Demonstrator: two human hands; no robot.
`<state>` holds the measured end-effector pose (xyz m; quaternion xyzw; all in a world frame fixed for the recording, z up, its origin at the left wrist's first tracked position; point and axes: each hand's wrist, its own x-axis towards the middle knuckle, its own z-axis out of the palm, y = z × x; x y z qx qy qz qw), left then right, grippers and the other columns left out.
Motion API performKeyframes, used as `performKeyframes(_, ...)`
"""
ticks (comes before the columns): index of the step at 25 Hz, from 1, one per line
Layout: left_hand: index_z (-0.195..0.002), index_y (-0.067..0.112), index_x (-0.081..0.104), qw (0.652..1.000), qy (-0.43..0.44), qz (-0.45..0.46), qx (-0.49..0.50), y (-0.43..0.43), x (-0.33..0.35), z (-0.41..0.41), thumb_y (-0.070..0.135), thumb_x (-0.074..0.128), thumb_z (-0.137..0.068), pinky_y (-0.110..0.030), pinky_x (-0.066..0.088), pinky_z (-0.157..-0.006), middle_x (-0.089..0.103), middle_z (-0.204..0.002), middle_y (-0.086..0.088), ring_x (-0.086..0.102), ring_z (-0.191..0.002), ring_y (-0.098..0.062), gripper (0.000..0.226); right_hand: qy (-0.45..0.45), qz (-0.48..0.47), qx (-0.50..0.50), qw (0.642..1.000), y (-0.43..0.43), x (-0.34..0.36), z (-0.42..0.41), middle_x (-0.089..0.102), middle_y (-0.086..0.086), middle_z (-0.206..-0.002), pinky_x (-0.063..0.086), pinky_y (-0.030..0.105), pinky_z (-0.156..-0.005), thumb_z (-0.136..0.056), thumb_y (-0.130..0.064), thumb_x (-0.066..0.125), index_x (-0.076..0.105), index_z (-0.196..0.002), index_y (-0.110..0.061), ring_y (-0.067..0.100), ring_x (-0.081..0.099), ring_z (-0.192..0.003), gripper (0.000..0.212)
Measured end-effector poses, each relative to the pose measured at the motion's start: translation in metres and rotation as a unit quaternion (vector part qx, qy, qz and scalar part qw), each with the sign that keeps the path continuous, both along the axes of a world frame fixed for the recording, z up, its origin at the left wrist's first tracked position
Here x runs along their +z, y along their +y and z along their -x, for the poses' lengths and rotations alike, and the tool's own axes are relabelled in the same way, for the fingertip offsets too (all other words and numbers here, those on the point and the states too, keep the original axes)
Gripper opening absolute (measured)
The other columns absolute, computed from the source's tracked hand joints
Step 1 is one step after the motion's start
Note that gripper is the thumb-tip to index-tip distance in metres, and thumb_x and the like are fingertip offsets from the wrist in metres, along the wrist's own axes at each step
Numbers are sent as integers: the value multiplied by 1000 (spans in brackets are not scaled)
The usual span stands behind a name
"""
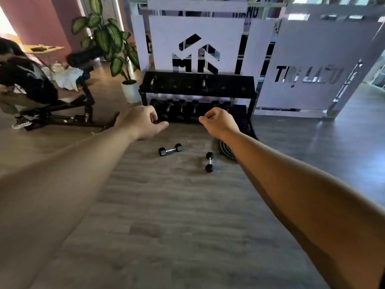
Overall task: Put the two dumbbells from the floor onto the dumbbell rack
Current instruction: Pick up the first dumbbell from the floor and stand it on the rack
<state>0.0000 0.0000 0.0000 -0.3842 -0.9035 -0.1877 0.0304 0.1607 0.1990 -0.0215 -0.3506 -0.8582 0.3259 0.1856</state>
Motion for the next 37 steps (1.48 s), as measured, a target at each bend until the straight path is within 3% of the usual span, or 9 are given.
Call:
performKeyframes(3, -97, 31, 62, 996, 38, 80, 14, 12, -38, 2, 77, 58, -82, -38, 44, -76, 61, -100, 7, 54, -90, -19, 48, -61, -13, 24, 998, 9, -41, 11, 72, -3, -113, 56, 40, -89, -89, -50, 62, 65, -124, -25, 23, 67, -104, 43)
performKeyframes(6, -98, 30, 62, 994, 42, 99, 14, 26, -78, 25, 77, 58, -81, -36, 42, -74, 65, -103, 5, 59, -93, -21, 50, -101, -6, 39, 994, 14, -80, 41, 70, 2, -123, 54, 39, -90, -89, -45, 62, 64, -126, -26, 27, 65, -113, 42)
performKeyframes(9, -102, 30, 62, 991, 49, 124, -4, 45, -101, 80, 77, 57, -82, -36, 40, -73, 66, -107, 3, 62, -99, -25, 52, -131, -6, 46, 990, 29, -101, 97, 70, 2, -120, 52, 36, -80, -91, -47, 62, 62, -125, -26, 26, 64, -102, 41)
performKeyframes(12, -96, 32, 60, 993, -5, 122, -11, 71, -112, 145, 83, 53, -75, -37, 49, -78, 64, -103, 6, 61, -97, -23, 56, -130, 1, 26, 991, 43, -111, 158, 70, 0, -111, 49, 33, -72, -90, -48, 61, 62, -123, -25, 22, 62, -89, 40)
performKeyframes(16, -91, 33, 60, 992, -72, 98, -19, 92, -122, 227, 84, 53, -68, -41, 55, -84, 63, -96, 9, 61, -91, -21, 56, -137, 40, 1, 990, 56, -121, 238, 68, -9, -92, 57, 36, -74, -89, -45, 60, 61, -120, -26, 14, 64, -77, 37)
performKeyframes(25, -100, 34, 59, 987, -73, 136, -47, 194, -149, 388, 80, 60, -77, -38, 54, -82, 61, -100, 13, 60, -92, -17, 51, -163, 40, 9, 986, 150, -141, 402, 69, -6, -107, 58, 37, -81, -87, -41, 60, 59, -121, -28, 21, 67, -89, 36)
performKeyframes(37, -104, 34, 58, 984, -74, 160, -28, 382, -181, 609, 83, 50, -77, -38, 56, -76, 62, -99, 13, 61, -87, -16, 56, -195, 51, 85, 976, 346, -192, 640, 70, 0, -120, 57, 43, -89, -92, -40, 57, 60, -126, -28, 26, 65, -105, 36)
